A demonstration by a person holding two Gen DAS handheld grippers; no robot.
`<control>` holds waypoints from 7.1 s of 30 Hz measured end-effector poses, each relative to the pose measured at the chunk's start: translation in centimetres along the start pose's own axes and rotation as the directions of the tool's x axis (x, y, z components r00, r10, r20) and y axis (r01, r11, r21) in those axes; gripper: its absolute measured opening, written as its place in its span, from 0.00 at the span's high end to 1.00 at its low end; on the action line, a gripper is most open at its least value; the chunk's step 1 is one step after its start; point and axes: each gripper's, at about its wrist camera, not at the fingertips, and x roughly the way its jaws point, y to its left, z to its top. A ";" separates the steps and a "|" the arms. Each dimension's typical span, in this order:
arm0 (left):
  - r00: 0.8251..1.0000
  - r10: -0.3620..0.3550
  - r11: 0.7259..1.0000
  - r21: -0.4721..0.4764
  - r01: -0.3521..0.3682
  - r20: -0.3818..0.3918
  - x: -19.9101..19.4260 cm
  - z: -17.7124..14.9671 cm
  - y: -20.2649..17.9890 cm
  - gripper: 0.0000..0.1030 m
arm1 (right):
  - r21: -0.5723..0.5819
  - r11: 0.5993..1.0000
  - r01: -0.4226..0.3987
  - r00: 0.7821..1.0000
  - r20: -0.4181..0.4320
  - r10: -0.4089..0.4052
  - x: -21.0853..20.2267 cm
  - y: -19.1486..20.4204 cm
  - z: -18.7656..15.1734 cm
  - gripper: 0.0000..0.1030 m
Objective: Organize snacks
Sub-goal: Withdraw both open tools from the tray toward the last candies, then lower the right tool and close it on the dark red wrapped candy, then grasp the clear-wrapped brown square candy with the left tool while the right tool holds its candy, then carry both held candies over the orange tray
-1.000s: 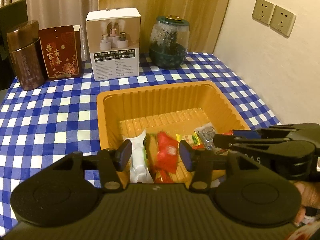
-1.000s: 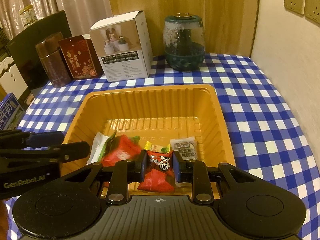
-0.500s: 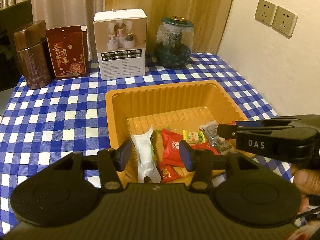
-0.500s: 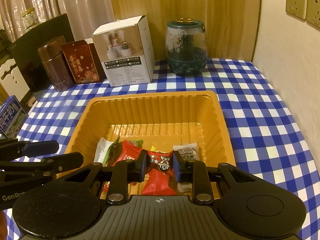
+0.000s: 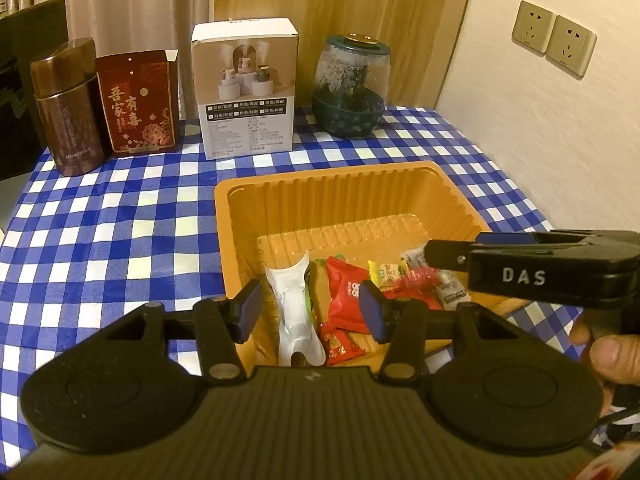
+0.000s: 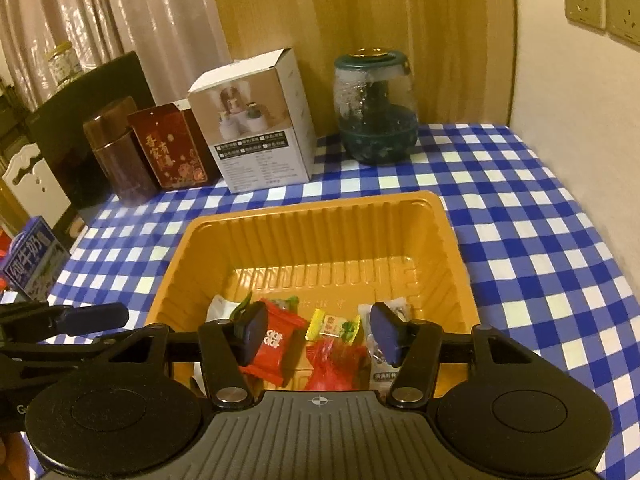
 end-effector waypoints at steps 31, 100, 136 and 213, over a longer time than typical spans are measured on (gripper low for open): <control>1.000 0.007 1.000 -0.001 -0.007 -0.002 -10.3 -7.0 -1.8 0.34 | 0.090 0.995 0.052 0.998 0.034 -0.056 -12.7 0.4 -7.0 0.44; 0.994 -0.091 0.984 0.147 0.099 -0.062 -0.1 -10.9 -0.9 0.24 | -0.437 0.893 -0.108 0.994 -0.078 0.082 1.9 -0.4 -11.6 0.43; 0.994 -0.103 0.958 0.264 0.109 -0.038 4.6 -10.5 -5.5 0.64 | 0.069 0.995 0.066 0.996 -0.063 -0.062 -3.9 -3.2 -12.6 0.72; 0.999 -0.041 0.999 0.013 0.040 0.027 -11.8 -7.5 -1.4 0.67 | -0.003 1.000 0.021 0.998 0.060 -0.020 -13.5 3.6 -8.4 0.72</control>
